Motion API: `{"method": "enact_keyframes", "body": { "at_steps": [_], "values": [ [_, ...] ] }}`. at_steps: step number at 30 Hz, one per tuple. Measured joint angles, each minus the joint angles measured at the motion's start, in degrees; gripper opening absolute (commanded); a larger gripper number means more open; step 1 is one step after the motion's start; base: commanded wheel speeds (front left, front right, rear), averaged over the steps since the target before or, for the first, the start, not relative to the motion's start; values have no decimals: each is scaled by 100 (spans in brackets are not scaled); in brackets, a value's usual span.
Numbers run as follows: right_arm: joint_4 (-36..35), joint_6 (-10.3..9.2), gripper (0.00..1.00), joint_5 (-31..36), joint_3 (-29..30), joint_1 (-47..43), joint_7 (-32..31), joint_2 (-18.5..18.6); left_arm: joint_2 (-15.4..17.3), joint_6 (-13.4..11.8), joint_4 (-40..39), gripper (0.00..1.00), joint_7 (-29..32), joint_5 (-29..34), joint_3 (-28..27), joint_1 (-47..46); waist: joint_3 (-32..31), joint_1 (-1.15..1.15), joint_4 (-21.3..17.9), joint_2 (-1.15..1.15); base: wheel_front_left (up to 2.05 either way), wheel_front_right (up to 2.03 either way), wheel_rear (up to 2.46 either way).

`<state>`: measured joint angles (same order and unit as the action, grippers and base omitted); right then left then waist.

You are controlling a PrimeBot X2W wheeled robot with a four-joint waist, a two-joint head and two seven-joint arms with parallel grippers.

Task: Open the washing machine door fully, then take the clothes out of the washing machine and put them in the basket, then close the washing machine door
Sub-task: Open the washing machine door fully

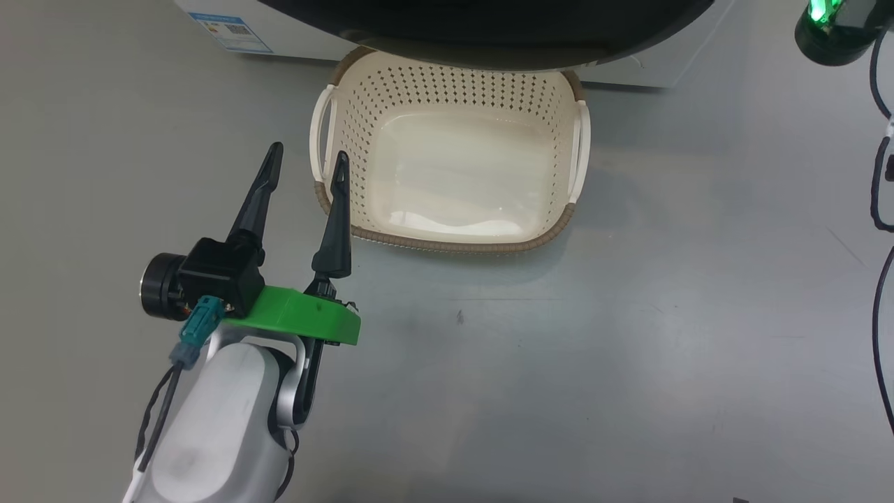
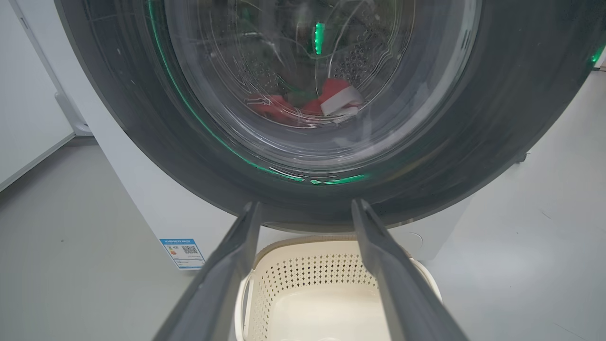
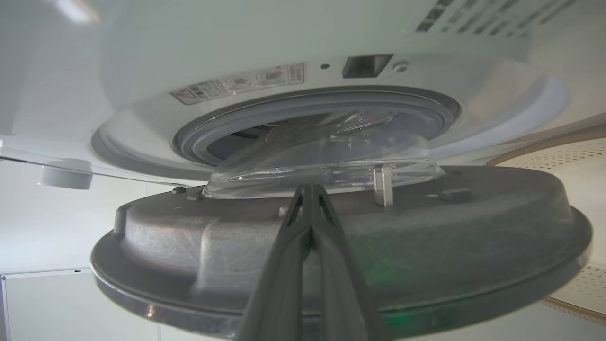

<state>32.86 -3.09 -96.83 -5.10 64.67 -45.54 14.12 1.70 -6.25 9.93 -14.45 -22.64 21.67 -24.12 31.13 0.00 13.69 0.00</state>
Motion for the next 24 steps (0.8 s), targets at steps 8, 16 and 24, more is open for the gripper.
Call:
{"method": "enact_keyframes", "body": {
  "at_steps": [8,16,24],
  "values": [
    [41,221,0,-103,-55,-369,-223,-68,0,-1,102,100,-1,3,-37,5,-188,0,-75,0,0,0,0],
    [71,376,0,-186,-102,-823,-432,-123,0,-1,246,100,-1,3,-31,98,-460,0,-101,0,0,0,0],
    [56,564,0,-318,-102,-1178,-587,-231,1,-1,379,100,0,3,-15,261,-774,0,-95,0,0,0,0]
  ]
}}
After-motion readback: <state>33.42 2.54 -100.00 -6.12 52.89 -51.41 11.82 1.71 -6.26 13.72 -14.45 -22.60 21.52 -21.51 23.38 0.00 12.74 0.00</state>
